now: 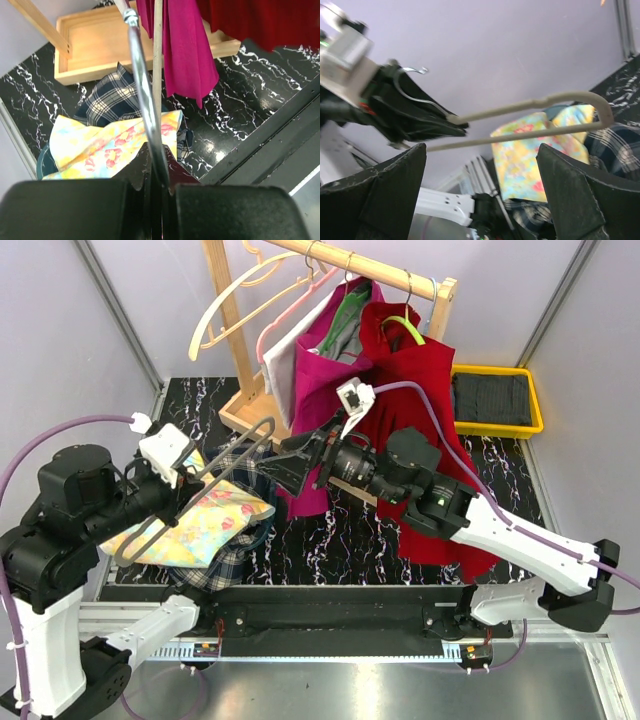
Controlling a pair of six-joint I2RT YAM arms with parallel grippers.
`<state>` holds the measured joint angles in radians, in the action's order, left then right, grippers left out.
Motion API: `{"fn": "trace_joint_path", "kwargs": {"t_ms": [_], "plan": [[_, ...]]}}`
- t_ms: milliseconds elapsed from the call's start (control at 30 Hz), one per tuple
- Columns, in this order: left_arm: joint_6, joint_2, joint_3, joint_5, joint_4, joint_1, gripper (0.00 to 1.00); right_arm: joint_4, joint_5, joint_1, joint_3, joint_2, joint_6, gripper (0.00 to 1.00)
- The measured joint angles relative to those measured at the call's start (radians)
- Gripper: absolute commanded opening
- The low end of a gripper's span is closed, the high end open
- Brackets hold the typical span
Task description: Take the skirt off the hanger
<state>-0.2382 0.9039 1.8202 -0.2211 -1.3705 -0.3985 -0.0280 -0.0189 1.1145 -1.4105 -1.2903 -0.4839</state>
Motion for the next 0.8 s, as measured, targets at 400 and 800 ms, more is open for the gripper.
{"fn": "trace_joint_path", "kwargs": {"t_ms": [400, 800], "plan": [[0.019, -0.001, -0.009, 0.031, 0.058, 0.000, 0.00, -0.233, -0.055, -0.001, 0.041, -0.120, -0.354, 0.80], [0.038, -0.014, -0.016, 0.038, 0.106, 0.000, 0.00, -0.388, -0.106, -0.002, -0.045, -0.285, -0.568, 0.68]]}}
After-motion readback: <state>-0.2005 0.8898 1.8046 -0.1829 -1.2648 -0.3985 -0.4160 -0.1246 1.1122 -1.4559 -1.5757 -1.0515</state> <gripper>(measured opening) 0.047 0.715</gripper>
